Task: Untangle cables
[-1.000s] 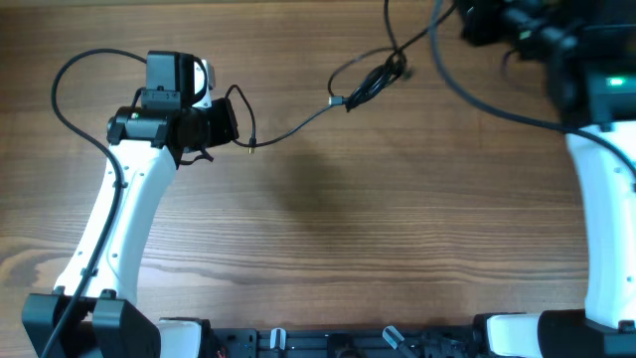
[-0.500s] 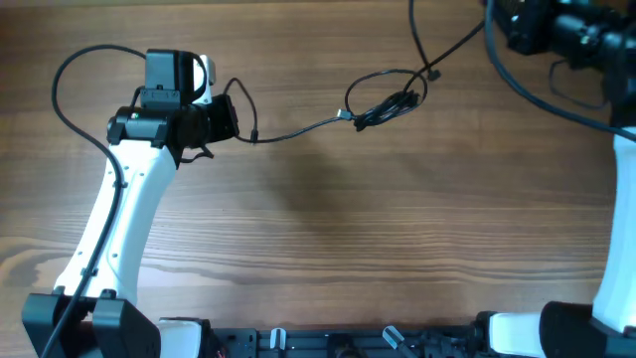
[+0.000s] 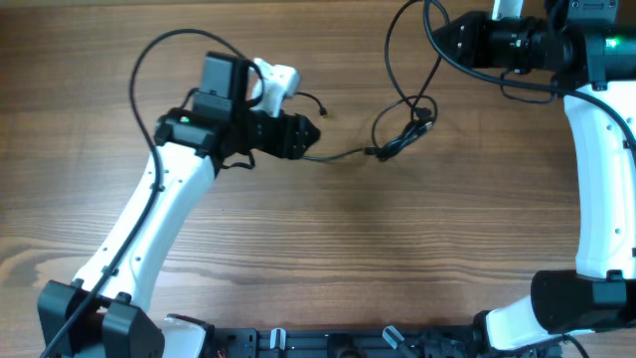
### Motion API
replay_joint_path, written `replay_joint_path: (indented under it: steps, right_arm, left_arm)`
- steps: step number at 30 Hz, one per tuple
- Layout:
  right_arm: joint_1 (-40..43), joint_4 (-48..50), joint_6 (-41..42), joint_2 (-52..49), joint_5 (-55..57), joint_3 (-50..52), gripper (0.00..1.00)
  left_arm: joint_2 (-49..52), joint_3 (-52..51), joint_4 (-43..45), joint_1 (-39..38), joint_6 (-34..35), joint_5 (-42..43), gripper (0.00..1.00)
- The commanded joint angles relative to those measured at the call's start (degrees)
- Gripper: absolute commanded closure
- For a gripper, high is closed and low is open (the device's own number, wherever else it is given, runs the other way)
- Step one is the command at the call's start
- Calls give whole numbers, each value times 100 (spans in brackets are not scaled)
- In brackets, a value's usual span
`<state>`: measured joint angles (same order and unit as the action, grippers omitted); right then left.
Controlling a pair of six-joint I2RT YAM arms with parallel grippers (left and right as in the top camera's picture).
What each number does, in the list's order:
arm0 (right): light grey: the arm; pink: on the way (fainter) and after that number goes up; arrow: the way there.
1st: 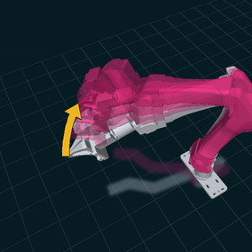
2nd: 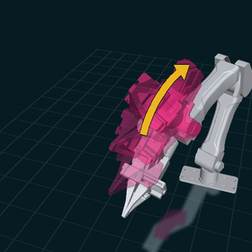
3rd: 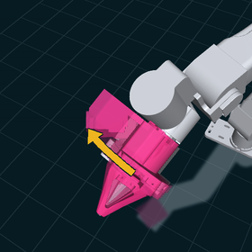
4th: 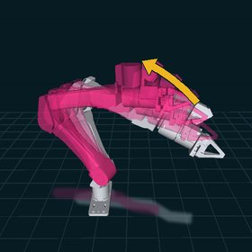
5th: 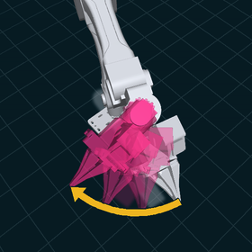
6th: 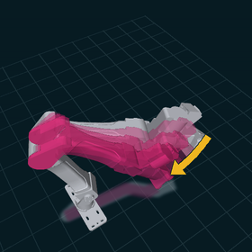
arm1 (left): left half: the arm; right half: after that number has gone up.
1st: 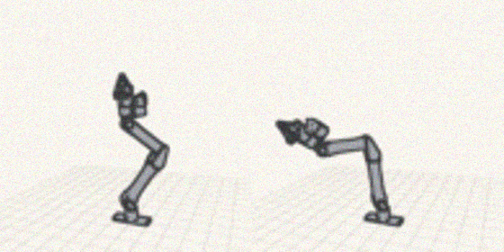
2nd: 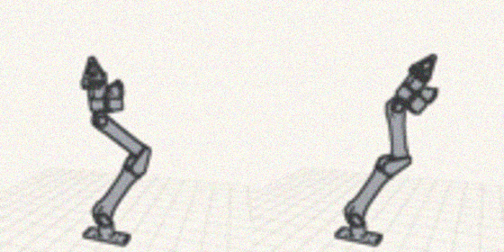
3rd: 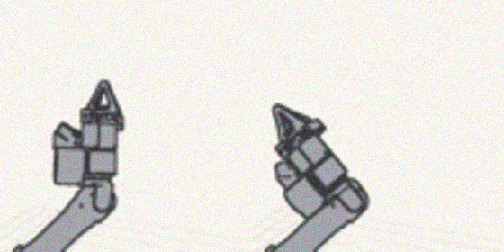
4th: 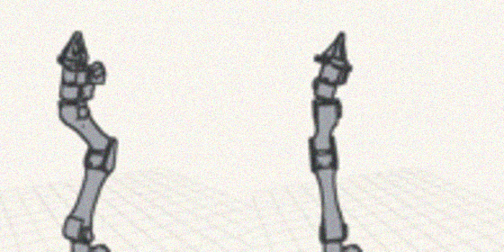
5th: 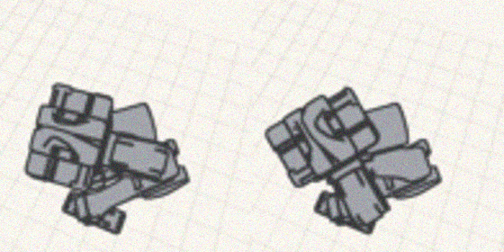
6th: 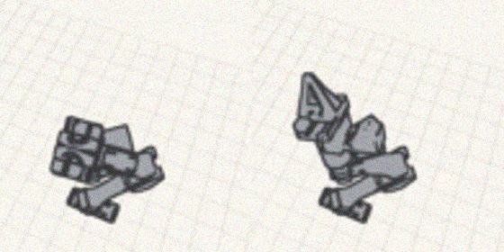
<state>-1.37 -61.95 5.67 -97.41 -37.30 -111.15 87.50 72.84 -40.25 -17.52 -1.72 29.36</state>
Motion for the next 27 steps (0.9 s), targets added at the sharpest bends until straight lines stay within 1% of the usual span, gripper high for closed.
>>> replay_joint_path:
  steps: [1, 4, 11, 14, 20, 23, 24, 27]
  right_arm:
    - [-17, -17, -118, 0, -146, -85, 96]
    - [-17, -15, -120, 0, -146, -85, 96]
    - [-17, -72, -175, 0, -144, -85, 96]
    - [-17, -107, -256, 0, -144, -85, 96]
    - [-17, -142, -280, 0, -142, -85, 96]
    - [-17, -179, -313, 0, -144, -85, 96]
    - [-17, -181, -313, 0, -144, -85, 96]
    - [-17, -179, -315, 0, -142, -85, 96]
  left_arm:
    - [81, 57, 385, -365, 87, 149, 34]
    - [160, 55, 765, -625, 232, 146, 34]
    - [866, 55, 1985, -1152, 909, 186, 35]
    - [1021, 55, 2205, -1405, 903, 256, 39]
    - [1263, 55, 2111, -1545, 817, 306, 39]
    - [1497, 55, 2430, -1596, 820, 321, 39]
    - [1580, 55, 2686, -1685, 817, 317, 39]
    - [1650, 55, 2907, -1832, 820, 317, 39]
